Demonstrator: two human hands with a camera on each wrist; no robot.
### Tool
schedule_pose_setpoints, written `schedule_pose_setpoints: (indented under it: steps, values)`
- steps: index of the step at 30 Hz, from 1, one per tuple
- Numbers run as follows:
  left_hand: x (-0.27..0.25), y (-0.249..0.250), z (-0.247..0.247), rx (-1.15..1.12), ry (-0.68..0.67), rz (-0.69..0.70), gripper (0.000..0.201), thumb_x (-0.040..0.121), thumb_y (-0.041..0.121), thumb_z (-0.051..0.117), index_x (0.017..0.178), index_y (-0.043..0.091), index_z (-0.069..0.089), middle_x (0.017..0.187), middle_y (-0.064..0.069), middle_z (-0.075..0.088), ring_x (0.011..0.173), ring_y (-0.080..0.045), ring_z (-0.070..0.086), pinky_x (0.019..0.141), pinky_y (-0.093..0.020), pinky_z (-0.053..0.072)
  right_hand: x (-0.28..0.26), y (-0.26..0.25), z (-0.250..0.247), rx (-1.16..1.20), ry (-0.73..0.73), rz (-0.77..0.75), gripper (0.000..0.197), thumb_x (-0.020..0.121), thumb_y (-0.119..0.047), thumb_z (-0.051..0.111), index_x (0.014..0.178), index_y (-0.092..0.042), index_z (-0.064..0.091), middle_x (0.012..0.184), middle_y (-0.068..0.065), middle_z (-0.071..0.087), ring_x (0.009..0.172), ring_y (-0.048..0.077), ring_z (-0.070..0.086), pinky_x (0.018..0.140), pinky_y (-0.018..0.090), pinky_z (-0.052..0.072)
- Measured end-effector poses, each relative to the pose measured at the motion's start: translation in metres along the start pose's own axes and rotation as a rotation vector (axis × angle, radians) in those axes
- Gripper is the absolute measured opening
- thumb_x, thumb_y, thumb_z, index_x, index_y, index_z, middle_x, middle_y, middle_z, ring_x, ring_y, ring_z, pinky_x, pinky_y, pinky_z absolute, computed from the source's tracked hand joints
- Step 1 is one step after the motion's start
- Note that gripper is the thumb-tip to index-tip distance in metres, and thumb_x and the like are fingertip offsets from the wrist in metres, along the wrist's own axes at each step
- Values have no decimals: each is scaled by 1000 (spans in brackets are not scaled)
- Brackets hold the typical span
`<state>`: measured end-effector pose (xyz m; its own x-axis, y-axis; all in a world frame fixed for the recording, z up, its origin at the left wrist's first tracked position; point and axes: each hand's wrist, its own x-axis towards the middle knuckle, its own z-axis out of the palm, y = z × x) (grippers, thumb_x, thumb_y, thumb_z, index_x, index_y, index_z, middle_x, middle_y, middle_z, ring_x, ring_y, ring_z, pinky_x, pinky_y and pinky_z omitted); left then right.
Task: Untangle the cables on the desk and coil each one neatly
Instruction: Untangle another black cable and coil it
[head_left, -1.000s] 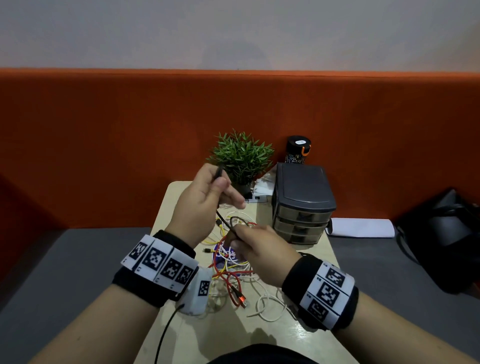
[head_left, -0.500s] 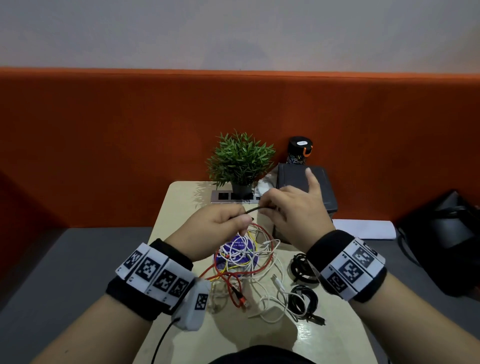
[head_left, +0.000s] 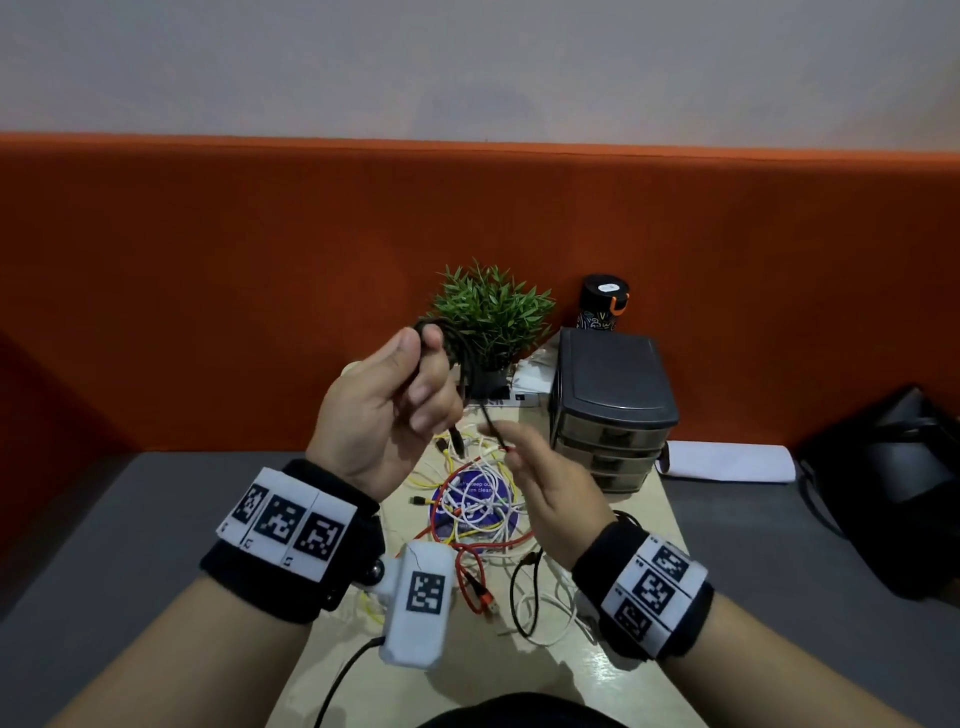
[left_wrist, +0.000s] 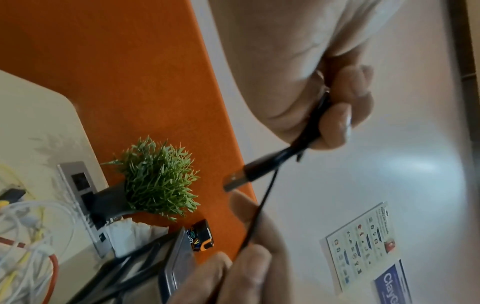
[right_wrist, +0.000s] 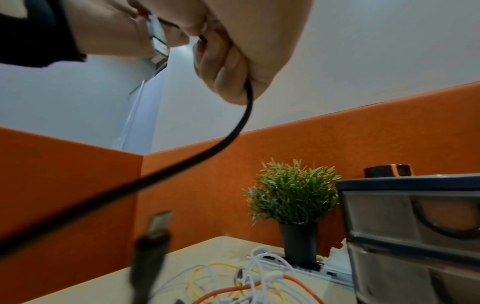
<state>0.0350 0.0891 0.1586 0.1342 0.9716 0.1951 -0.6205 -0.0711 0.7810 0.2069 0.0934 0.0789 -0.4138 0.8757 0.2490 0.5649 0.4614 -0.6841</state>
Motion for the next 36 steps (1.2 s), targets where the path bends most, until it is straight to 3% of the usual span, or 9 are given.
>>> schedule_pose_setpoints:
  steps: [2,5,8,12,20,24,29,32,36]
  values:
    - [1,-4,-1,-7,92,34,21,96,24,33,90,10,47,58,0,50,45,-13,46,48,-23,43,-1,-4,4,-36,-60,-3,39,100,-22,39,136,-37,43,115,-3,67,106,15,61,81,32,49]
    - [3,-12,-4,-11,124,77,24,99,22,26,89,11,45,78,-7,71,74,-20,69,70,-29,56,-1,-9,8,-20,-81,-30,36,99,-23,44,134,-30,50,117,1,67,108,18,60,84,35,50]
    - [4,-14,-5,-8,138,81,26,101,22,24,87,11,44,96,-15,73,95,-27,69,80,-33,56,2,-8,9,2,-132,-8,36,100,-26,43,135,-31,50,123,0,65,114,17,58,90,35,48]
    - [3,-12,-5,-102,159,25,31,102,24,22,86,11,44,91,-13,74,84,-21,72,70,-29,58,10,3,2,-33,-179,67,43,100,-16,40,136,-39,47,125,-4,63,114,11,57,90,33,48]
    - [10,-22,-11,-65,197,131,32,104,23,19,84,11,41,108,-15,70,107,-27,65,87,-33,54,6,-5,12,-2,-231,-1,36,99,-22,47,132,-34,53,124,-3,64,114,12,57,89,26,47]
    - [8,-23,-18,391,230,140,24,104,19,23,93,10,41,96,-17,72,93,-30,69,82,-32,55,10,-11,-6,-101,-201,-19,30,100,-28,44,125,-25,59,117,0,67,106,18,59,84,30,47]
    - [2,-28,-19,1011,76,-67,17,101,18,36,101,6,47,74,-9,69,65,-17,68,64,-28,54,17,-18,-31,-209,-106,-72,25,95,-41,48,89,-20,60,80,-3,63,77,18,56,68,34,45]
    - [0,-34,-16,1105,-63,-165,19,100,20,41,94,4,49,64,-8,58,49,-13,55,53,-32,45,22,-19,-41,-139,-79,-67,27,86,-47,61,73,-24,55,66,-5,58,65,11,52,60,30,41]
    - [-4,-33,-18,1124,-153,-153,40,100,37,35,89,4,55,55,7,47,50,-9,38,54,-27,32,27,-22,-56,-29,-152,-89,10,86,-33,66,89,-26,60,66,-5,56,62,9,51,58,26,41]
